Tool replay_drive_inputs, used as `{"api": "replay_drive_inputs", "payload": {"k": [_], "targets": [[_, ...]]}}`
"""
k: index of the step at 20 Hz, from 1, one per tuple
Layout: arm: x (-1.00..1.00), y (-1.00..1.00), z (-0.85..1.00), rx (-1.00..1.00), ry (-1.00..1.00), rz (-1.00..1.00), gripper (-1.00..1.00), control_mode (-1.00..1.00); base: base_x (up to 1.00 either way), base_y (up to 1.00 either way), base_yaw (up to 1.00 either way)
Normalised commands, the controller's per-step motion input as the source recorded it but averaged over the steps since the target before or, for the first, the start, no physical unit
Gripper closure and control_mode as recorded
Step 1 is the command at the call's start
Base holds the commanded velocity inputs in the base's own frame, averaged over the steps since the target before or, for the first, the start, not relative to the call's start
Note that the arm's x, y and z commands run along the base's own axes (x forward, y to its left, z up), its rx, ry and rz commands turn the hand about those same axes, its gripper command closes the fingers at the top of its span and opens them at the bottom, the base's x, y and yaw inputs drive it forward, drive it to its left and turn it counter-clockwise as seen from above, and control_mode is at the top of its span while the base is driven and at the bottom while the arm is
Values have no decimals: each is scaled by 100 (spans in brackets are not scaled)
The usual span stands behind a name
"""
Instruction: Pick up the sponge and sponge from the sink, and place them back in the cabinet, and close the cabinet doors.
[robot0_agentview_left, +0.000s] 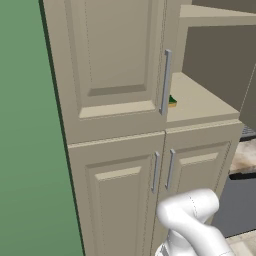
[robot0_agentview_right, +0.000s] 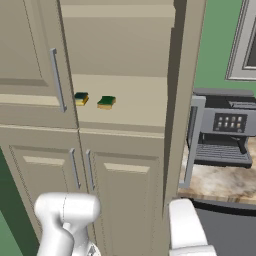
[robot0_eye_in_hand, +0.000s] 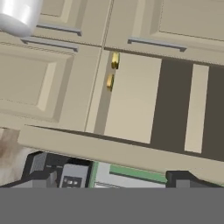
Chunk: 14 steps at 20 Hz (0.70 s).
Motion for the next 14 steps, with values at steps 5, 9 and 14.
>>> {"api": "replay_drive_inputs", "payload": {"k": [5,9,14], "targets": [[15,-8,-5,0,0,0,-100,-100,0,0,0],[14,-3,-8,0,0,0,-100,-100,0,0,0],[18,-1,-6,0,0,0,-100,-100,0,0,0]]}}
